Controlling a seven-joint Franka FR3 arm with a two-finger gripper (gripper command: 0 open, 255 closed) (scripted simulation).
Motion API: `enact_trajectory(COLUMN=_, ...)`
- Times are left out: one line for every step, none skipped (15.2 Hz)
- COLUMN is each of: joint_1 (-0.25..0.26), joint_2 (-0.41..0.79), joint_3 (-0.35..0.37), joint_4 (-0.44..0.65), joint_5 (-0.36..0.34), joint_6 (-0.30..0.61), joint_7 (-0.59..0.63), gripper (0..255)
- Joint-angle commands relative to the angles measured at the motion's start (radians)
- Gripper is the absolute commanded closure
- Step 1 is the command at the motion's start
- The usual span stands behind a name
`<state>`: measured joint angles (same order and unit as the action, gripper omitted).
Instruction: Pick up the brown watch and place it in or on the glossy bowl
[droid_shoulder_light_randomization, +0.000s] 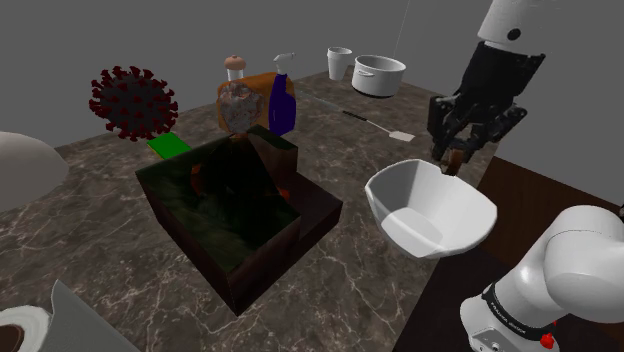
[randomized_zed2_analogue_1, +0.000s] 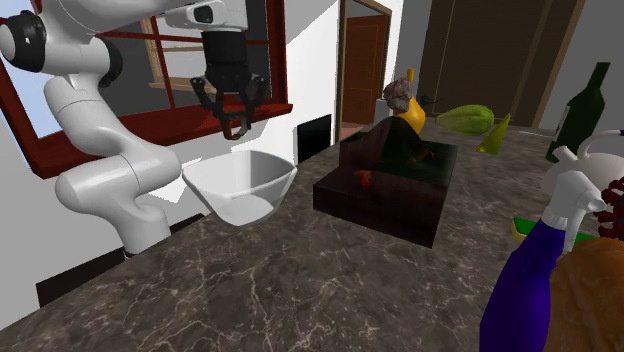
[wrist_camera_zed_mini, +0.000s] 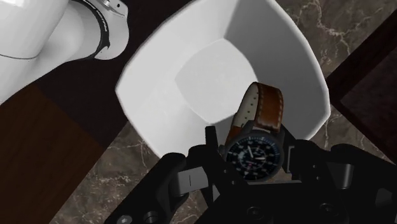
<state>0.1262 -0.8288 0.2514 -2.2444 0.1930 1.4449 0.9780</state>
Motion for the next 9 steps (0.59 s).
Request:
enact_trajectory(joint_1=0.004, joint_2=-0.022, joint_3=0.002, joint_4=-0.045, joint_5=0.005, joint_6=0.022, joint_7=-0.001, gripper=255)
enact_trajectory(joint_1=0.005, joint_2=-0.027, joint_3=0.004, joint_4=-0.061, joint_5=0.007, joint_6=0.033, joint_7=-0.002, gripper=255)
enact_trajectory(joint_1=0.006, joint_2=-0.032, joint_3=0.006, joint_4=-0.078, joint_5=0.009, joint_6=0.045, joint_7=-0.003, gripper=255)
enact_trajectory(joint_1=0.007, joint_2=-0.037, joint_3=0.007, joint_4=-0.094, joint_5=0.011, joint_6=0.056, joint_7=-0.004, gripper=255)
enact_trajectory(joint_1=0.009, joint_2=-0.041, joint_3=0.009, joint_4=-0.11, joint_5=0.013, joint_6=0.068, joint_7=-0.005, gripper=255)
enact_trajectory(joint_1=0.01, joint_2=-0.046, joint_3=0.011, joint_4=-0.126, joint_5=0.015, joint_6=0.079, joint_7=-0.005, gripper=255)
enact_trajectory(joint_1=0.011, joint_2=-0.05, joint_3=0.013, joint_4=-0.142, joint_5=0.017, joint_6=0.091, joint_7=-0.006, gripper=255)
enact_trajectory(joint_1=0.012, joint_2=-0.054, joint_3=0.015, joint_4=-0.158, joint_5=0.019, joint_6=0.103, joint_7=-0.007, gripper=255)
enact_trajectory(joint_1=0.013, joint_2=-0.058, joint_3=0.017, joint_4=-0.173, joint_5=0.022, joint_6=0.114, joint_7=-0.008, gripper=255)
